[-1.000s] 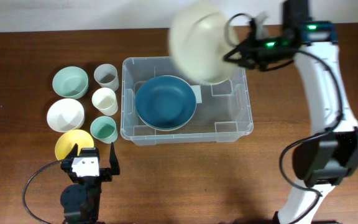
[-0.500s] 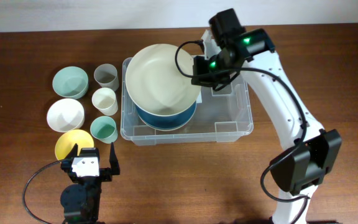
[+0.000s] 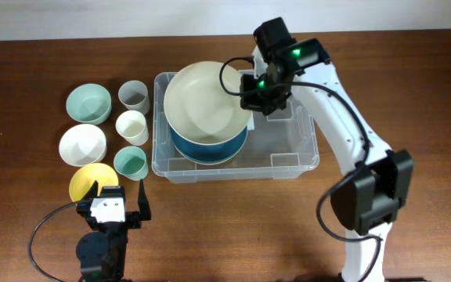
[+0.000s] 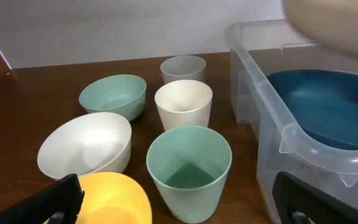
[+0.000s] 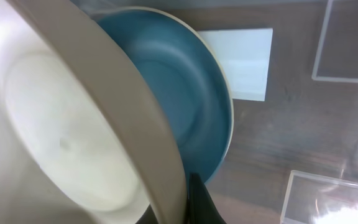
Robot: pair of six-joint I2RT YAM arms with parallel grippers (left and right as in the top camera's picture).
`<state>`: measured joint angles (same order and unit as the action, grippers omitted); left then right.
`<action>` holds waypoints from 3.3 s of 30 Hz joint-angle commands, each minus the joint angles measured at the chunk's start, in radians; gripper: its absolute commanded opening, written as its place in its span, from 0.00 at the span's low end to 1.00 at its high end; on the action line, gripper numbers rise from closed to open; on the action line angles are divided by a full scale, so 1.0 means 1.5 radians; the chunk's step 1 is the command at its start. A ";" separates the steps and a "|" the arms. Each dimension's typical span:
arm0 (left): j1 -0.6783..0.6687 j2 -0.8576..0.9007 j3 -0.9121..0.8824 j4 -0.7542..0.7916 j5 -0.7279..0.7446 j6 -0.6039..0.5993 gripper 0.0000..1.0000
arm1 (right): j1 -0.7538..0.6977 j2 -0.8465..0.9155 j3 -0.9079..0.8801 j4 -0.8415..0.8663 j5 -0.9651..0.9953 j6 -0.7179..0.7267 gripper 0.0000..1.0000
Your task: Pack container
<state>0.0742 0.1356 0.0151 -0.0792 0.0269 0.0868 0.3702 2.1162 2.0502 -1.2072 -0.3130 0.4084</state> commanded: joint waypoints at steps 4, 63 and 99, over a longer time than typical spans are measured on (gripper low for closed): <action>-0.003 -0.001 -0.004 -0.001 0.005 0.009 1.00 | 0.003 0.037 0.001 0.012 0.003 0.008 0.04; -0.003 -0.001 -0.004 -0.001 0.005 0.009 0.99 | -0.015 0.087 -0.033 0.034 -0.092 -0.007 0.46; -0.003 -0.001 -0.004 -0.001 0.005 0.009 0.99 | -0.240 0.054 0.440 -0.328 0.263 -0.062 0.99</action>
<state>0.0742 0.1356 0.0151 -0.0792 0.0269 0.0868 0.1238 2.2318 2.6888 -1.6924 0.0086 0.2897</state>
